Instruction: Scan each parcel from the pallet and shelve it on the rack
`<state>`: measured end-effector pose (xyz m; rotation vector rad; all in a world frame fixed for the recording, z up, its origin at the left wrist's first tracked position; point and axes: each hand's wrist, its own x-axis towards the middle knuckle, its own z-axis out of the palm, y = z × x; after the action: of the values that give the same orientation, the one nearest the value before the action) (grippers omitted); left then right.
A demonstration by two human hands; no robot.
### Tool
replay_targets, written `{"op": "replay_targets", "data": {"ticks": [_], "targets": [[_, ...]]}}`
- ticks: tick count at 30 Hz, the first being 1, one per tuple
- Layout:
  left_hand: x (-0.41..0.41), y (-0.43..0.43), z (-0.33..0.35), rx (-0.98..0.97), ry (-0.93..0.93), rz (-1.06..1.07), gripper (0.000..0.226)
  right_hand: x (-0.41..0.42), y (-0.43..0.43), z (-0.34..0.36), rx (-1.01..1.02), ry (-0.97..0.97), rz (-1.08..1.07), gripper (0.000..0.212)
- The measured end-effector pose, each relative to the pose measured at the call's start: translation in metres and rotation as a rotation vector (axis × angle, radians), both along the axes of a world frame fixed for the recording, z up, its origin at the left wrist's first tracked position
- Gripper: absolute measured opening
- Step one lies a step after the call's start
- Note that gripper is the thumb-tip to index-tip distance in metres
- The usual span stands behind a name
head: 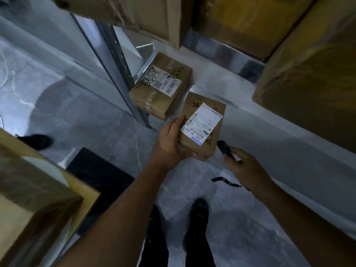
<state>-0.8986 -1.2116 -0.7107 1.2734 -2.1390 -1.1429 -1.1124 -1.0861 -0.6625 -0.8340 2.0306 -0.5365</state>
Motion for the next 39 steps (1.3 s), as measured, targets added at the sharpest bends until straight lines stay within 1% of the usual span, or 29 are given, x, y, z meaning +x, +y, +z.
{"op": "replay_targets", "data": {"ticks": [2,5,7,9,12,14,15,18,21,24,26,28,31,34,39], "targets": [[-0.006,-0.014,-0.012,-0.04,-0.02,-0.014,0.121,-0.006,-0.013,-0.014,-0.012,-0.019,-0.004,0.009],[-0.014,-0.029,-0.031,-0.117,-0.066,-0.022,0.123,-0.012,-0.033,-0.031,0.004,-0.031,-0.015,0.017],[-0.018,-0.033,-0.042,-0.165,-0.098,-0.006,0.123,-0.014,-0.043,-0.037,0.008,-0.075,-0.026,0.017],[-0.021,-0.034,-0.051,-0.23,-0.099,0.03,0.114,-0.014,-0.051,-0.038,-0.009,-0.116,-0.024,0.022],[-0.026,-0.032,-0.06,-0.388,-0.161,0.055,0.09,-0.011,-0.059,-0.039,-0.028,-0.14,-0.013,0.022],[-0.029,-0.024,-0.066,-0.46,-0.194,0.074,0.086,-0.009,-0.063,-0.041,-0.03,-0.146,-0.004,0.02],[-0.031,-0.018,-0.068,-0.474,-0.202,0.08,0.091,-0.008,-0.064,-0.041,-0.038,-0.146,-0.001,0.018],[-0.035,-0.001,-0.077,-0.478,-0.212,0.032,0.11,-0.009,-0.068,-0.041,-0.05,-0.155,-0.01,0.016],[-0.041,-0.001,-0.083,-0.47,-0.25,-0.015,0.119,-0.013,-0.073,-0.039,-0.05,-0.154,-0.015,0.019],[-0.05,-0.012,-0.083,-0.466,-0.306,-0.023,0.119,-0.018,-0.079,-0.034,-0.048,-0.118,-0.008,0.019],[-0.057,-0.02,-0.08,-0.457,-0.373,-0.047,0.12,-0.023,-0.082,-0.03,-0.078,-0.099,-0.003,0.02],[-0.066,-0.028,-0.077,-0.431,-0.451,-0.066,0.124,-0.03,-0.082,-0.026,-0.114,-0.092,-0.039,0.015],[-0.078,-0.038,-0.072,-0.368,-0.545,-0.083,0.129,-0.04,-0.075,-0.024,-0.138,-0.089,-0.056,0.022],[-0.083,-0.038,-0.067,-0.314,-0.579,-0.089,0.131,-0.045,-0.066,-0.024,-0.125,-0.055,-0.019,0.027],[-0.074,-0.028,-0.045,-0.272,-0.569,-0.077,0.124,-0.04,-0.052,-0.01,-0.102,0.024,-0.026,0.039]]}}
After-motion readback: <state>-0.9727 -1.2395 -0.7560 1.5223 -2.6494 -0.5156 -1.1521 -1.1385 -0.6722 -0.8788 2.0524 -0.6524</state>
